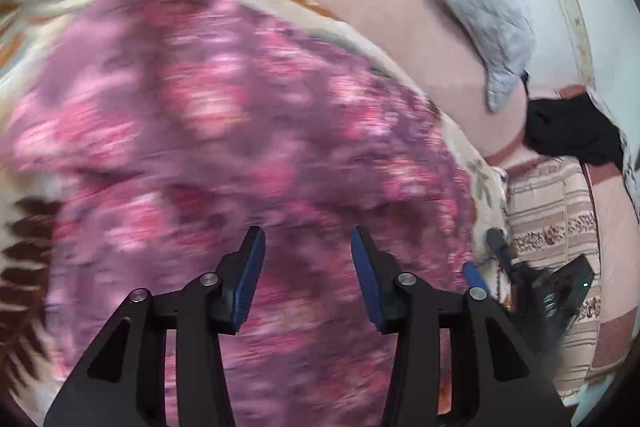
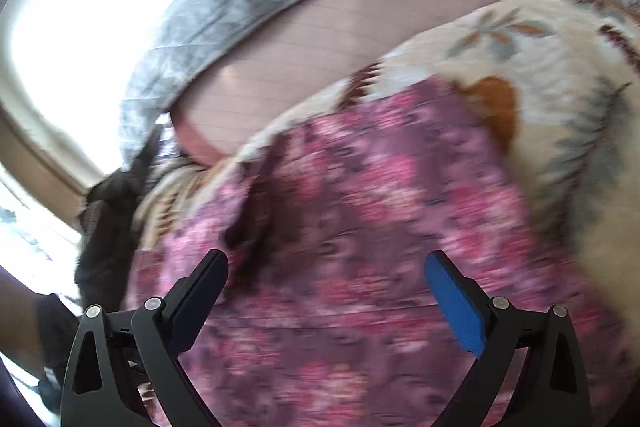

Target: Fold small clothes

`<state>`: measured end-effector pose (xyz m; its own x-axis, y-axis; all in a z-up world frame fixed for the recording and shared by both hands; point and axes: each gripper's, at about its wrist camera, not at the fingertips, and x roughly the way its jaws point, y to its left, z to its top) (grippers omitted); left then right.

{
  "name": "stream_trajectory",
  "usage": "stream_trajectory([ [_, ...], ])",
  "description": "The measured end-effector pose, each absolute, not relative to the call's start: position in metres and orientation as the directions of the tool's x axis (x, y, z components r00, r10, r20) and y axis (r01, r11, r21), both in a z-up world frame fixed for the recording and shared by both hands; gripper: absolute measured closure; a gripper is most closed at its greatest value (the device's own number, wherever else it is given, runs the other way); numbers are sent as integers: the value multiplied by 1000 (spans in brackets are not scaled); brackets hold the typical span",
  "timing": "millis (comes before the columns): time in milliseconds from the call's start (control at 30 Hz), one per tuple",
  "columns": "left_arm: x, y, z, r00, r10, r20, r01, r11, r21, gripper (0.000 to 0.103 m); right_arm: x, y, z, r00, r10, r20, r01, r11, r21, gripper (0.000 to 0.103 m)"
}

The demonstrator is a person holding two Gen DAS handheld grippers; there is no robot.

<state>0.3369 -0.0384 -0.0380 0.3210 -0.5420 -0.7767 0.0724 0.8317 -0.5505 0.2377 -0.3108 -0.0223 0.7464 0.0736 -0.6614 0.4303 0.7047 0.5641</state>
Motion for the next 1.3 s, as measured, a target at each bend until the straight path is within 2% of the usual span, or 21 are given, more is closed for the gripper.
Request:
stream_trajectory([
  [100,340,-18,-56,313,-544,-779,12,822,-569,62,259,-291,-31,766,174,-619,352,693,629,7],
  [167,340,-14,-59,318,-567,-760,10,803,-595,63,278,-277,-35,760,199,-619,317,717,620,10],
  [267,341,-16,-58,316,-565,-762,13,806,-592,63,310,-264,-42,722,228,-654,306,742,596,28],
  [333,341,-17,-58,316,-563,-763,17,808,-589,63,328,-262,-49,689,272,-672,306,731,610,62],
  [367,341,-18,-58,317,-565,-762,16,806,-591,63,333,-261,-52,676,283,-681,307,731,609,73],
  [400,343,-17,-59,317,-569,-758,11,802,-597,63,337,-261,-54,660,274,-700,321,739,592,93],
  [467,344,-12,-60,315,-584,-748,-1,788,-615,63,333,-261,-49,673,268,-689,306,748,590,95],
  [567,346,-3,-63,307,-608,-732,-27,763,-646,63,313,-267,-29,747,245,-618,249,758,603,96],
  [700,346,0,-65,305,-622,-721,-52,745,-665,65,288,-290,-15,778,175,-603,280,762,583,96],
  [1167,341,2,-64,299,-626,-721,-60,741,-668,67,229,-384,-23,760,-24,-649,482,691,539,96],
  [1300,339,5,-66,293,-627,-722,-62,741,-669,67,225,-394,-43,704,-54,-708,555,664,501,96],
])
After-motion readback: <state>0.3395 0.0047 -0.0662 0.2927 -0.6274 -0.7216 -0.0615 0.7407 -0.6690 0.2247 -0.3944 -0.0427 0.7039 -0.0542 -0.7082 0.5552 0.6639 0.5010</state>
